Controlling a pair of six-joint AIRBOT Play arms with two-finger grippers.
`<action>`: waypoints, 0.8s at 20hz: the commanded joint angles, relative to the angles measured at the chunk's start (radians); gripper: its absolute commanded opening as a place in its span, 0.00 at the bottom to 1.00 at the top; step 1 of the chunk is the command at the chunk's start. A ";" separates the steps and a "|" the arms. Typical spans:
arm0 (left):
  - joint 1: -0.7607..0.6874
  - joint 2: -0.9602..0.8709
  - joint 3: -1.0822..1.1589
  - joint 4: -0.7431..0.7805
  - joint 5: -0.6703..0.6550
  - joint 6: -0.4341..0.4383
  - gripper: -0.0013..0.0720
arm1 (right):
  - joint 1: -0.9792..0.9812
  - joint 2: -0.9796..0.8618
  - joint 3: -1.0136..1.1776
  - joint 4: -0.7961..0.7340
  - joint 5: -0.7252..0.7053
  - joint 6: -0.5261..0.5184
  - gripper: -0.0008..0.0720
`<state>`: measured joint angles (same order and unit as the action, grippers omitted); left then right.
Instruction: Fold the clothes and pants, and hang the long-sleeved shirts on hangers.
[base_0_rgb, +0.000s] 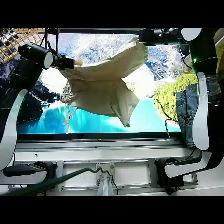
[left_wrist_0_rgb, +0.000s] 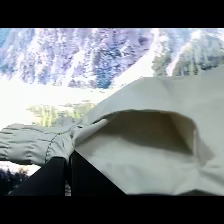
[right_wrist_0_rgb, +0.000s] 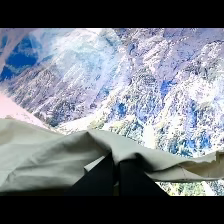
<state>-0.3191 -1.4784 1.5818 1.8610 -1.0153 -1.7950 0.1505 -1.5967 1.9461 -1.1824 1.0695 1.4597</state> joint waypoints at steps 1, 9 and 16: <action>0.010 -0.008 -0.001 0.124 -0.028 -0.066 0.03 | 0.007 -0.018 0.001 0.001 0.049 -0.016 0.03; -0.044 0.214 -0.383 0.155 -0.159 -0.237 0.03 | 0.108 0.098 -0.281 -0.075 0.387 -0.034 0.03; -0.060 0.472 -0.916 -0.003 -0.013 -0.383 0.04 | 0.189 0.352 -0.917 -0.028 0.193 -0.070 0.23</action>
<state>-0.3752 -1.0824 0.8402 1.9690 -1.0950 -2.1284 0.3077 -1.3228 1.2587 -1.2736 1.3621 1.4094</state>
